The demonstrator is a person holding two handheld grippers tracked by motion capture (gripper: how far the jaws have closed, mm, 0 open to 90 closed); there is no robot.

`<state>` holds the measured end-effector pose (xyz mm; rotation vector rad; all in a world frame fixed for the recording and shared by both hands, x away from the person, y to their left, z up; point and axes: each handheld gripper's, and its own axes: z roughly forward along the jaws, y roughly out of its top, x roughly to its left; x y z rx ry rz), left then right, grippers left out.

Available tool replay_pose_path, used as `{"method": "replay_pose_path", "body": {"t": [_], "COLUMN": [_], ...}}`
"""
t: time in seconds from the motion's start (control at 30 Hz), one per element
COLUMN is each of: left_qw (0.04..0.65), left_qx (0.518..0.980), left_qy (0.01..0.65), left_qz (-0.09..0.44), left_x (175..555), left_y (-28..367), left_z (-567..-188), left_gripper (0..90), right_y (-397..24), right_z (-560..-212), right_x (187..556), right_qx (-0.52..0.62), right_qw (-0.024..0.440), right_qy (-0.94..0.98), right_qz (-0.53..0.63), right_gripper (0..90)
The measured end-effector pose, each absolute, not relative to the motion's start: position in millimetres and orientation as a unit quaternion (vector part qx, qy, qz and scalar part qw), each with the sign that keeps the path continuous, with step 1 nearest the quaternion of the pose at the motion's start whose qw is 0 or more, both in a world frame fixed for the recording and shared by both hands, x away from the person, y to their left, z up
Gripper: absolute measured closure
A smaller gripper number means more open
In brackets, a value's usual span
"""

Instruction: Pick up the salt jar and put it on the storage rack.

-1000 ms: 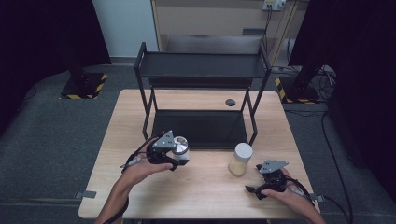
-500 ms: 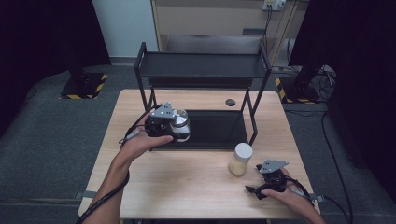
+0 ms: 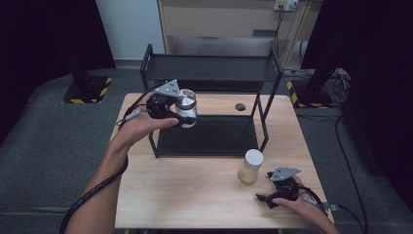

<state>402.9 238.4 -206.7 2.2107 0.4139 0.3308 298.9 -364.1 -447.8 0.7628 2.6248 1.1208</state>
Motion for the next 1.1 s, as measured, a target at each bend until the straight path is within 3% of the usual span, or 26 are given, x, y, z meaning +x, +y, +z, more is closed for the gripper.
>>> {"method": "replay_pose_path", "body": {"t": [0.63, 1.1], "left_qw": [0.405, 0.408], "left_qx": [0.883, 0.878], "left_qy": [0.186, 0.198], "left_qz": [0.148, 0.149], "left_x": [403.9, 414.7], "left_y": [230.5, 214.8], "left_z": [-124.0, -102.5], "left_gripper": [30.3, 30.2], "right_y": [-364.0, -364.0], "right_z": [-447.4, -447.4], "right_x": [299.0, 298.9], "right_qx": [0.257, 0.258], "right_qw": [0.093, 0.093], "right_qy": [0.885, 0.885], "right_qz": [0.377, 0.377], "right_gripper": [1.3, 1.3]}}
